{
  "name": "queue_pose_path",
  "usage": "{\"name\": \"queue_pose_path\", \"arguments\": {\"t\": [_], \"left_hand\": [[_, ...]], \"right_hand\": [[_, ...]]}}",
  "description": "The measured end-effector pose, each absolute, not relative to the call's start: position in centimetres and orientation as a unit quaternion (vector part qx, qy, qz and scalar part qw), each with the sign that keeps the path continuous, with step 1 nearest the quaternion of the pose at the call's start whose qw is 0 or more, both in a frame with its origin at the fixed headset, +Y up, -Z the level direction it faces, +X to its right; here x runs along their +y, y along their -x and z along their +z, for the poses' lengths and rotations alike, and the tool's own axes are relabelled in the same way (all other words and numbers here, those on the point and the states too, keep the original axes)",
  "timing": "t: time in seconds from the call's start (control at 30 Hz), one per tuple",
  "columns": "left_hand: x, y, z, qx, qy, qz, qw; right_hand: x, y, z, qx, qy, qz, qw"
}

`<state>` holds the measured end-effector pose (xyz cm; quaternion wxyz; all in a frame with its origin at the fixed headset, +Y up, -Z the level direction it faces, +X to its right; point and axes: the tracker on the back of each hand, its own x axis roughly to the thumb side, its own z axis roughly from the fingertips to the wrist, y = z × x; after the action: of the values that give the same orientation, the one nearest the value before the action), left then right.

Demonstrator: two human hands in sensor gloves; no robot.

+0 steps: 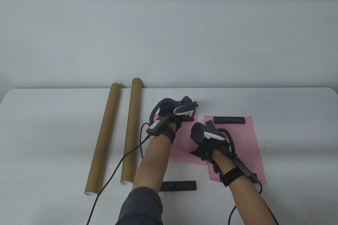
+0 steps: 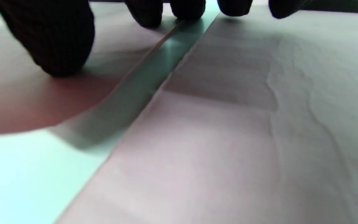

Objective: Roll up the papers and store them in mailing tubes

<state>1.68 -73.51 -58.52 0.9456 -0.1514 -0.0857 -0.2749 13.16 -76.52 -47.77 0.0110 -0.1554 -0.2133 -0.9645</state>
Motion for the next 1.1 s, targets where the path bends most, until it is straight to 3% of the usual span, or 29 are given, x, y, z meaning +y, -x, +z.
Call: {"name": "queue_pose_path", "arguments": {"t": [0.2, 0.43, 0.8, 1.1], "left_hand": [[-75.6, -2.1, -60.6, -0.08, 0.19, -0.269, 0.941], [-75.1, -1.6, -60.7, -0.104, 0.143, -0.246, 0.953], [-73.3, -1.3, -62.5, -0.039, 0.099, -0.208, 0.972], [-73.7, -0.9, -64.4, -0.012, 0.133, -0.191, 0.973]], "right_hand": [[-76.5, -13.1, -47.8, -0.211, 0.156, -0.965, 0.007], [-76.5, -13.0, -47.8, -0.212, 0.158, -0.964, 0.016], [-76.5, -12.9, -47.7, -0.212, 0.156, -0.965, 0.015], [-76.6, -13.0, -47.7, -0.211, 0.16, -0.964, 0.014]]}}
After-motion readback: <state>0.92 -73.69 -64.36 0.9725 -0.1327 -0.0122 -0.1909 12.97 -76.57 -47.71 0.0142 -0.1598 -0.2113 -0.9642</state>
